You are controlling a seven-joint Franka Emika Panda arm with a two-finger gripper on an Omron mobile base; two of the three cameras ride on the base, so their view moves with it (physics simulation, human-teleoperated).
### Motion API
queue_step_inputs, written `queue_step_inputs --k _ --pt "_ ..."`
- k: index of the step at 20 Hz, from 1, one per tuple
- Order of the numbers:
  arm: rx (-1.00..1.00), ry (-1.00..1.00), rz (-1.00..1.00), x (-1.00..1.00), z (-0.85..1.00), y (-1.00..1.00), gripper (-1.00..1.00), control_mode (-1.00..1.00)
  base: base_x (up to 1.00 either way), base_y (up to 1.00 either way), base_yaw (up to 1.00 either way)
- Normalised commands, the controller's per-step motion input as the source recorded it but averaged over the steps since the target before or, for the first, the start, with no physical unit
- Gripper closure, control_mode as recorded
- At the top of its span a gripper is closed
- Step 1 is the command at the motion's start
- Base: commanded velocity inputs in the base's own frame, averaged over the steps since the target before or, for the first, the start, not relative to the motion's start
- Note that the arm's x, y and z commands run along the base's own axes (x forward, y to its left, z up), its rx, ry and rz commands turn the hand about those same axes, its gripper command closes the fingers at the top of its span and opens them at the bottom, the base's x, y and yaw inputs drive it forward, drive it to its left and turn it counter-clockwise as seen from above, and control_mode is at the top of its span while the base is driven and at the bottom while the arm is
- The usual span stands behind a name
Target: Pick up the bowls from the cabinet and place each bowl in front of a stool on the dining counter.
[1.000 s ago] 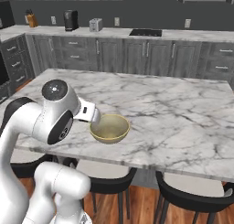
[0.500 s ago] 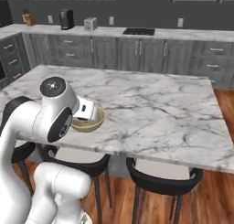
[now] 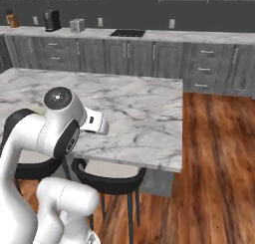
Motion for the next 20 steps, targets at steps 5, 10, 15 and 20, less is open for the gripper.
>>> queue_step_inputs --k 5,10,15,20 --pt "0.0 0.0 0.0 0.0 0.0 0.0 -1.0 1.0 0.0 -1.0 -0.04" --pt "0.0 0.0 0.0 0.0 0.0 0.0 -1.0 1.0 0.01 -1.0 -0.04" --pt "0.0 0.0 0.0 0.0 0.0 0.0 -1.0 1.0 0.05 -1.0 -0.05" --pt "0.0 0.0 0.0 0.0 0.0 0.0 -1.0 1.0 0.52 -0.87 0.0"
